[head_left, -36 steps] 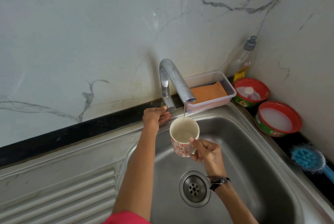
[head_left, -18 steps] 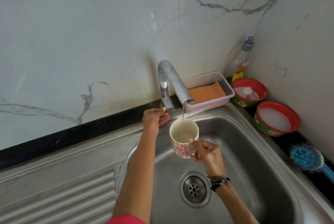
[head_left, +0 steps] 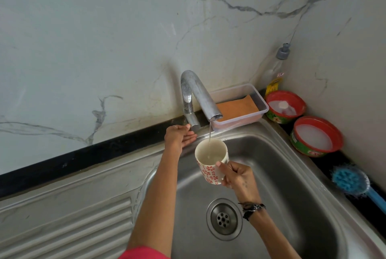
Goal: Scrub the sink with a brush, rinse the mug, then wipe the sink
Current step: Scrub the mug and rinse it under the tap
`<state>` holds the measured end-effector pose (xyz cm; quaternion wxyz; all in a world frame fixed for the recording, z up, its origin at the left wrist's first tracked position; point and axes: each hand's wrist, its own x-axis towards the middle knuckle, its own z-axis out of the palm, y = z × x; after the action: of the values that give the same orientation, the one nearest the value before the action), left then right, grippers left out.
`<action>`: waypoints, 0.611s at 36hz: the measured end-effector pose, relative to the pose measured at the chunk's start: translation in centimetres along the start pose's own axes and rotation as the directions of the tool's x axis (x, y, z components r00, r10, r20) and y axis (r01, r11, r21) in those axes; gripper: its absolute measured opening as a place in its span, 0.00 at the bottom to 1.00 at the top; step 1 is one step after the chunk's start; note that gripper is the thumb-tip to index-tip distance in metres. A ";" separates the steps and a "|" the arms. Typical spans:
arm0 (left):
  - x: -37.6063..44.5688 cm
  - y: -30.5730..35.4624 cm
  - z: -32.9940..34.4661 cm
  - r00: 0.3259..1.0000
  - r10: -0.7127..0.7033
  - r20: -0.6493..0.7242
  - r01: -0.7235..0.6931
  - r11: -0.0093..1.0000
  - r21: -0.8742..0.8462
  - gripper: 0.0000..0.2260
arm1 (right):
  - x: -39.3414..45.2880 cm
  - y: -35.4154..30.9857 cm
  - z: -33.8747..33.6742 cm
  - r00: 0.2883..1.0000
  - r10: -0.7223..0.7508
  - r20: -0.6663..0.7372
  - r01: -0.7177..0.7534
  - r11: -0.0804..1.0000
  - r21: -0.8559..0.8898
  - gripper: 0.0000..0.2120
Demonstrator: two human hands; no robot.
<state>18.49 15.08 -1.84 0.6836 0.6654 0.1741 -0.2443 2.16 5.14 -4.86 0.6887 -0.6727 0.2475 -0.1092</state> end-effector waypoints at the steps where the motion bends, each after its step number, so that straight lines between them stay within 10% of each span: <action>1: 0.0 0.0 0.1 1.000 0.001 -0.002 -0.001 1.000 0.006 0.05 | 0.0 0.0 0.0 1.000 -0.004 -0.005 0.004 1.000 -0.005 0.23; 22: 0.0 2.3 -1.9 0.983 -0.184 0.020 0.168 0.934 0.316 0.11 | 0.4 -2.2 0.2 0.995 -0.094 0.027 0.092 0.994 0.051 0.21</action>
<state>19.93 16.93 -0.07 0.5488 0.7409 0.1753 -0.3453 2.99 4.93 -2.82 0.7028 -0.6678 0.2031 -0.1375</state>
